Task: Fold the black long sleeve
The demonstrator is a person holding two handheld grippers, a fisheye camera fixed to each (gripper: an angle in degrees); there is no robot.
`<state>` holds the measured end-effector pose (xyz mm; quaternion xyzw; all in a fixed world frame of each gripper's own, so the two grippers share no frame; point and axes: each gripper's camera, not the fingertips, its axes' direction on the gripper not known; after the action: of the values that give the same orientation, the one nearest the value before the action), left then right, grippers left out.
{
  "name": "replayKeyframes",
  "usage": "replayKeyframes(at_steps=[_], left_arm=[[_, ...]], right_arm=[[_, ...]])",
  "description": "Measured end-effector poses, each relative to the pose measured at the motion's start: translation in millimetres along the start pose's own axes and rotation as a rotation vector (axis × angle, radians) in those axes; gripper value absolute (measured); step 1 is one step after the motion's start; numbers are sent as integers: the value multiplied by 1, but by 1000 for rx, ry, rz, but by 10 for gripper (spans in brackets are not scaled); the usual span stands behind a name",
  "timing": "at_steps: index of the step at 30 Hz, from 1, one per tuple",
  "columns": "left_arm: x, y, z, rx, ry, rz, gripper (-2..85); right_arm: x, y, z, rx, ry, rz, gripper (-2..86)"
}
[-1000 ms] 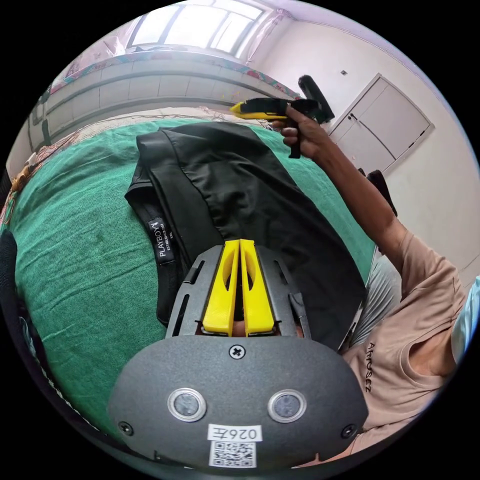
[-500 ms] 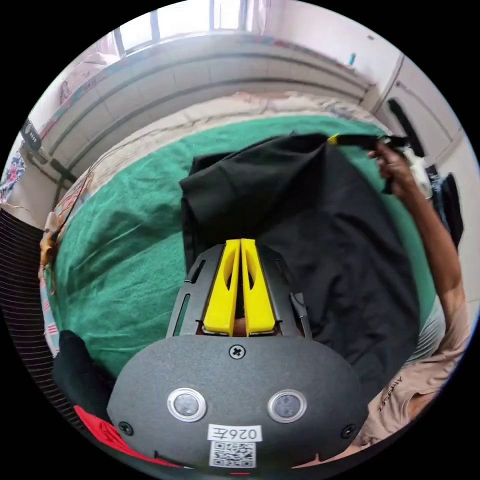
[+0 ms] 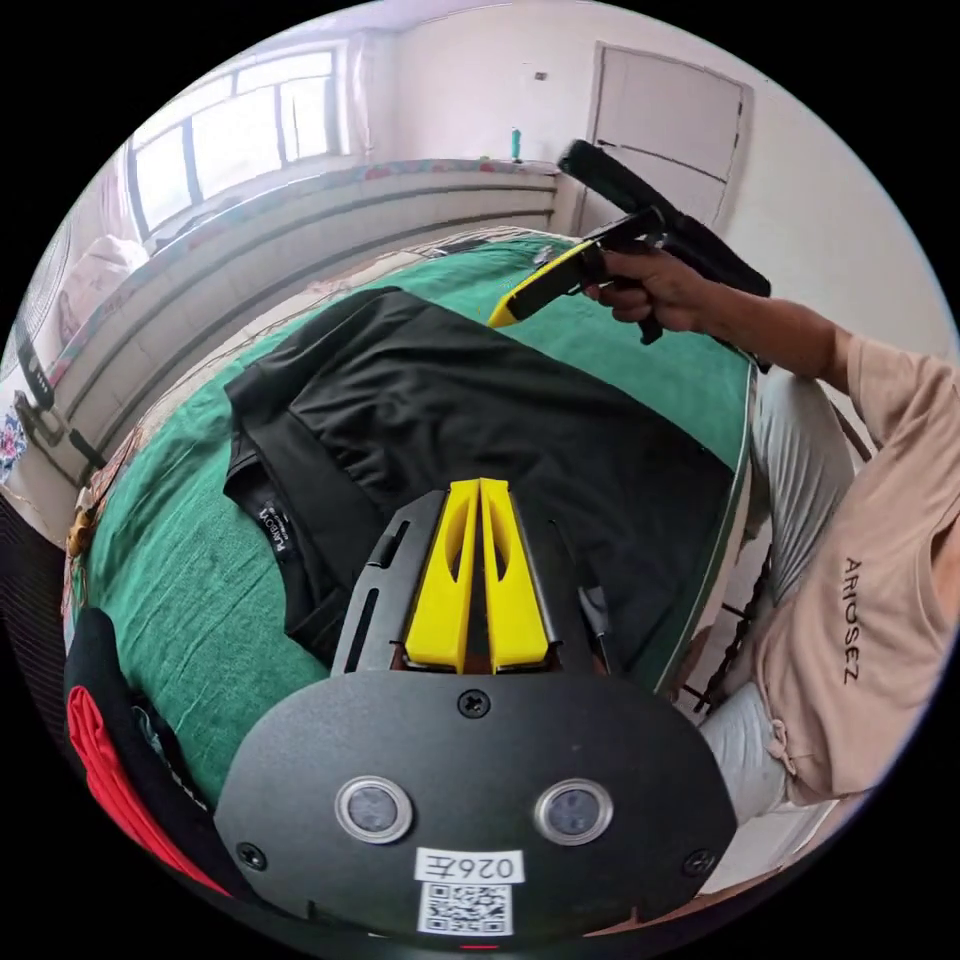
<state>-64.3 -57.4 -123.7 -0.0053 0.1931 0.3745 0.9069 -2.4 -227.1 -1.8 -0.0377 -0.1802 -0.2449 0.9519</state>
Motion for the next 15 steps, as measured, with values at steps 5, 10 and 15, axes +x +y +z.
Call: replayKeyframes(at_steps=[5, 10, 15], left_arm=[[15, 40, 12, -175, -76, 23, -10], [-9, 81, -22, -155, -54, -239, -10], [-13, 153, -82, 190, -13, -548, -10]], right_arm=[[-49, 69, 30, -205, -54, -37, -9], [-62, 140, 29, -193, 65, -34, -9], [-54, 205, 4, -134, 32, 107, -8]])
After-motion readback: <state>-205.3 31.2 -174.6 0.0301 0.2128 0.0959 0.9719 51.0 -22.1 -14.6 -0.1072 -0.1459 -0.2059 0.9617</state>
